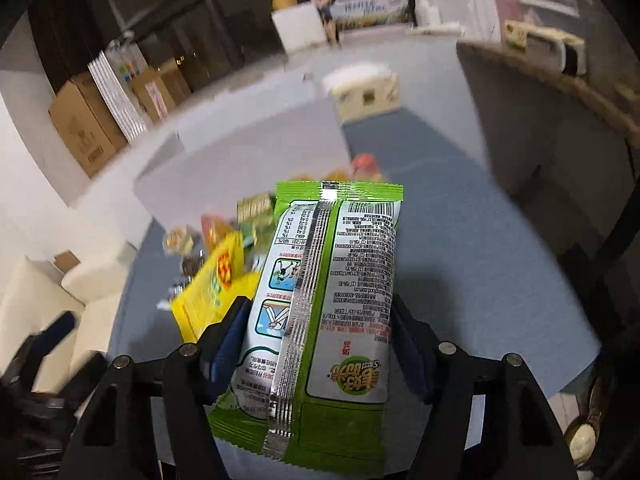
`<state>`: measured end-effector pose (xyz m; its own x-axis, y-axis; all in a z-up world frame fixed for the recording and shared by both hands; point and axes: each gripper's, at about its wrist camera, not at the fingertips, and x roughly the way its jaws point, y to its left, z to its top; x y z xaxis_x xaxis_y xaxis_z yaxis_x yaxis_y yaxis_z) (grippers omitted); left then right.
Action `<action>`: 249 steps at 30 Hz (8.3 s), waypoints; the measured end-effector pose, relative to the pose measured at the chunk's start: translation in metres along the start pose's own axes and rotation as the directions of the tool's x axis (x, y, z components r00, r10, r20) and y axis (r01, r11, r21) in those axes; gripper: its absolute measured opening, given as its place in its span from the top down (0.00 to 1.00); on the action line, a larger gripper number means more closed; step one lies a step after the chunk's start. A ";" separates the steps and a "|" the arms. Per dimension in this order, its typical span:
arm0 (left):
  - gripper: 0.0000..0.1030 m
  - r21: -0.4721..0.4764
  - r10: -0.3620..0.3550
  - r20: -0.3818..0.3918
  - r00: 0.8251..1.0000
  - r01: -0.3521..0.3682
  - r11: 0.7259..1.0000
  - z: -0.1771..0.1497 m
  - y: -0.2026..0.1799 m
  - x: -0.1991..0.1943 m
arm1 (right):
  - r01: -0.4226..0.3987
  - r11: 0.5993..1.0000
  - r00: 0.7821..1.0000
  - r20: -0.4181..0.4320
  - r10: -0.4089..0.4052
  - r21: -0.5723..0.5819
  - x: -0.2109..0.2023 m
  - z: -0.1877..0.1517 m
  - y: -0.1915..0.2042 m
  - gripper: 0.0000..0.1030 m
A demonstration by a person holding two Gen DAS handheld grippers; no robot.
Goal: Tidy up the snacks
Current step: 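Grasp the yellow spicy-strip pouch with the left gripper while the right holds its pack, then lower both held packs into the white box and open both grippers, then grasp another green-and-white stick pack from the table with the right gripper, then grasp the meat jerky pack with the left gripper while the right holds its pack, then drop the jerky pack and stick pack into the white box, opening both grippers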
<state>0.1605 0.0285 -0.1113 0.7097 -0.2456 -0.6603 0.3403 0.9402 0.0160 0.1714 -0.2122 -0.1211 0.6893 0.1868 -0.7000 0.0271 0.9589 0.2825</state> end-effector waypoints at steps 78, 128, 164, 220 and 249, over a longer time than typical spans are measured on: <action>0.00 -0.262 0.273 0.011 0.962 -0.261 0.929 0.195 0.112 0.133 | -0.132 0.920 0.991 -0.044 0.124 -0.370 0.170 0.206 0.077 0.08; 0.00 -0.369 0.153 -0.004 0.988 -0.144 0.918 -0.025 0.002 -0.040 | -0.280 0.729 0.953 -0.271 0.133 -0.625 0.106 0.007 0.037 0.07; 0.00 -0.367 0.161 -0.072 0.984 -0.176 0.913 -0.028 0.010 -0.004 | -0.288 0.724 0.956 -0.229 0.183 -0.626 0.054 -0.014 0.009 0.44; 0.42 -0.290 0.214 -0.215 0.953 -0.271 0.918 0.017 0.067 0.154 | -0.168 0.897 0.986 -0.069 0.153 -0.410 0.000 0.002 0.003 0.32; 0.62 -0.248 0.061 0.103 0.993 -0.034 0.968 0.053 0.034 0.022 | -0.156 0.894 0.985 0.001 0.172 -0.420 -0.008 0.024 0.019 0.32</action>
<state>0.2202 0.0423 -0.0857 0.7890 -0.2109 -0.5771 0.1523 0.9771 -0.1488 0.1843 -0.2010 -0.0947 0.6841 0.3489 -0.6406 -0.3877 0.9178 0.0859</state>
